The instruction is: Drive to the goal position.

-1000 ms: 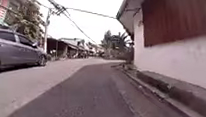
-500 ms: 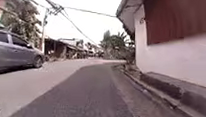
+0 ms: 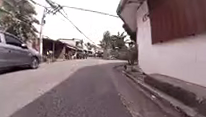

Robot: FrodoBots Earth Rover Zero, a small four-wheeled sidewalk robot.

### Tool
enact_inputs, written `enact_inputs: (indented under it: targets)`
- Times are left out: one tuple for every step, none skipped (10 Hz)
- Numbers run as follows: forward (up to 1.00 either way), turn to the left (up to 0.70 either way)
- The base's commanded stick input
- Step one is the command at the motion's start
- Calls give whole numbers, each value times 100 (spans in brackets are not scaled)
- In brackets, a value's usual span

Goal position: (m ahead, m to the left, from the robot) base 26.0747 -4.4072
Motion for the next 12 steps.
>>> enact_inputs:
  targets:
    - [70, 0]
    - [70, 0]
    - [70, 0]
    - [70, 0]
    - [70, 0]
    - [70, 0]
    - [70, 0]
    - [70, 0]
    - [70, 0]
    - [70, 0]
    - [70, 0]
    - [70, 0]
